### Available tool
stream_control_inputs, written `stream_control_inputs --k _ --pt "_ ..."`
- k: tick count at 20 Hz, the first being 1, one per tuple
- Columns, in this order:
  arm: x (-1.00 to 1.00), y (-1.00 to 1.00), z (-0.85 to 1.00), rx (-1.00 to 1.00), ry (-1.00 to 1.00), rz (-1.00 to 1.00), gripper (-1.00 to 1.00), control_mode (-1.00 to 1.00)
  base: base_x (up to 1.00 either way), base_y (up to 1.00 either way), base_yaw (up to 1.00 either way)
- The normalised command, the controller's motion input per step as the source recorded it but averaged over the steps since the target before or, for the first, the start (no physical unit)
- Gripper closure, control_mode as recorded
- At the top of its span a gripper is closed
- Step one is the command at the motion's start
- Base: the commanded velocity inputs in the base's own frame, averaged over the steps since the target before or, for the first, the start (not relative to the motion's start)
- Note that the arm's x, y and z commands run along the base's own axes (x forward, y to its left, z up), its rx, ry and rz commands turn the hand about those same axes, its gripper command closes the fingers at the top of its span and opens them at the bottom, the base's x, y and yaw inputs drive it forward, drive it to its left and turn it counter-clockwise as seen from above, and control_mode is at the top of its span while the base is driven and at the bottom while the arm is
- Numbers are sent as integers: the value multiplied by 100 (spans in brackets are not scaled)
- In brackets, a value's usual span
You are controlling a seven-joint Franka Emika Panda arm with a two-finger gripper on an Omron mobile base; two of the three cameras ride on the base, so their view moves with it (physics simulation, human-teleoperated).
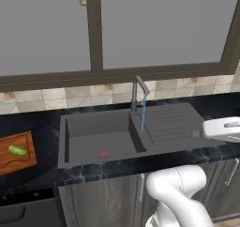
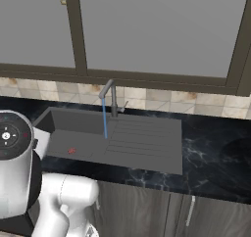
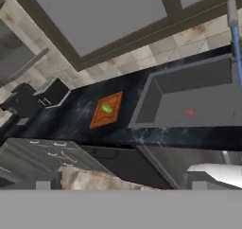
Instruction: Pick the mango from the sink and place it on the cutting board to airdry. Then turn off the sink faucet.
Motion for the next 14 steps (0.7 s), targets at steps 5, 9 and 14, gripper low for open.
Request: stream_control_inputs --k 5,9,14 --pt "-2 -24 0 0 -29 5 -100 -100 0 0 0" --pt "0 -31 -5 0 -33 0 -100 -100 0 0 0" --pt "0 -25 -19 0 -27 1 -100 -100 0 0 0"
